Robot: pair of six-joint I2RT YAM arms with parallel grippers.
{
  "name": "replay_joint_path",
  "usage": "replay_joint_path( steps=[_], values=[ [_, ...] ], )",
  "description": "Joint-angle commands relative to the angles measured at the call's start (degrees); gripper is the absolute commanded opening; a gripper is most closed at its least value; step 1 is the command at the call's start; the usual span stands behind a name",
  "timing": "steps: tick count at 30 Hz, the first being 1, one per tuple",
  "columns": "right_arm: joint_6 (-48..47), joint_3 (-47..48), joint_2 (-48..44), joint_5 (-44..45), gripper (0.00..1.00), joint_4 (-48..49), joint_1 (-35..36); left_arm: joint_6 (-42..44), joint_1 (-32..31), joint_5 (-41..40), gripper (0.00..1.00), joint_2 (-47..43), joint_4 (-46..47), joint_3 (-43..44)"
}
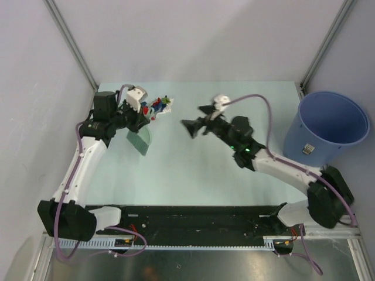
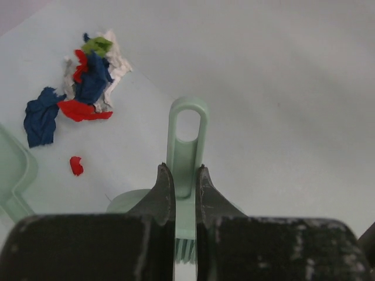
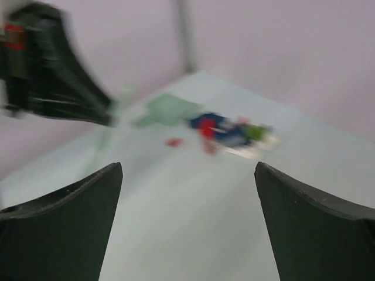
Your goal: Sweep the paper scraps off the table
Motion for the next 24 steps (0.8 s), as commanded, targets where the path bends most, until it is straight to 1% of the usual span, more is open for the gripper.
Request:
replay_joint_path(
  steps=[1,2,3,5,7,10,11,13,15,16,17,18,19,20,21,22,23,24],
  values=[
    [14.48,14.01,11.08,-10.54,1.0,-3.93,8.49,-19.43,0.77,-9.39,0.0,-4.7,4.36,2.83],
    [16.33,15.69,14.5,-11.25,1.0,-3.14,10.42,-23.71,1.12,-10.19,0.0,-4.8,4.36,3.62],
    [19.39,18.4,16.36,-13.34,1.0,-0.79,10.87,-25.41,1.64,-11.15,0.0,-5.06,4.36,4.85],
    [20.82,20.7,19.96,-14.33,1.0,0.64,11.66,-28.57,1.82,-12.39,0.0,-5.41,4.27,6.0],
    [21.62,23.86,21.82,-13.98,1.0,0.56,12.37,-29.9,1.82,-13.52,0.0,-5.59,4.01,7.05],
    [22.58,27.72,26.04,-14.94,0.95,-1.37,12.55,-31.48,1.91,-14.06,0.0,-5.5,3.66,8.11],
    [22.76,28.44,26.92,-16.95,0.91,-1.55,12.55,-32.18,2.0,-14.06,0.0,-5.33,3.66,8.28],
    [24.33,29.85,29.91,-18.89,0.88,-1.12,12.72,-33.07,2.09,-14.06,0.0,-5.24,3.66,8.81],
    [25.04,31.87,32.71,-21.09,0.82,-0.15,12.81,-34.21,2.09,-13.36,0.0,-5.06,3.57,9.16],
    [25.4,32.66,33.42,-21.36,0.76,-0.24,12.9,-34.56,2.09,-12.92,0.0,-5.06,3.57,9.08],
    [25.83,34.23,34.3,-22.32,0.59,-0.24,12.81,-35.26,2.17,-12.31,0.0,-5.15,3.57,8.99],
    [25.84,35.03,34.92,-22.41,0.49,-0.58,12.81,-35.44,2.09,-11.69,0.0,-5.32,3.48,8.99],
    [25.75,36.0,36.23,-22.5,0.35,-1.2,12.63,-35.44,2.17,-11.17,0.0,-5.33,3.39,8.81],
    [25.14,37.31,36.59,-23.2,0.07,-2.86,12.37,-35.36,2.09,-9.86,0.0,-5.59,3.39,8.64],
    [24.61,37.85,36.77,-23.64,0.0,-3.92,12.02,-34.92,2.09,-8.71,0.0,-5.85,3.39,8.46],
    [24.09,38.03,36.86,-24.43,0.0,-4.8,11.58,-33.09,2.09,-7.05,0.0,-5.85,3.39,8.29],
    [22.69,38.03,36.68,-27.13,0.0,-6.29,10.27,-31.77,2.17,-4.59,0.0,-6.11,3.31,7.94],
    [21.54,38.03,36.34,-28.64,0.0,-7.69,9.48,-29.75,2.09,-0.31,0.08,-6.29,2.87,7.76]
  ],
)
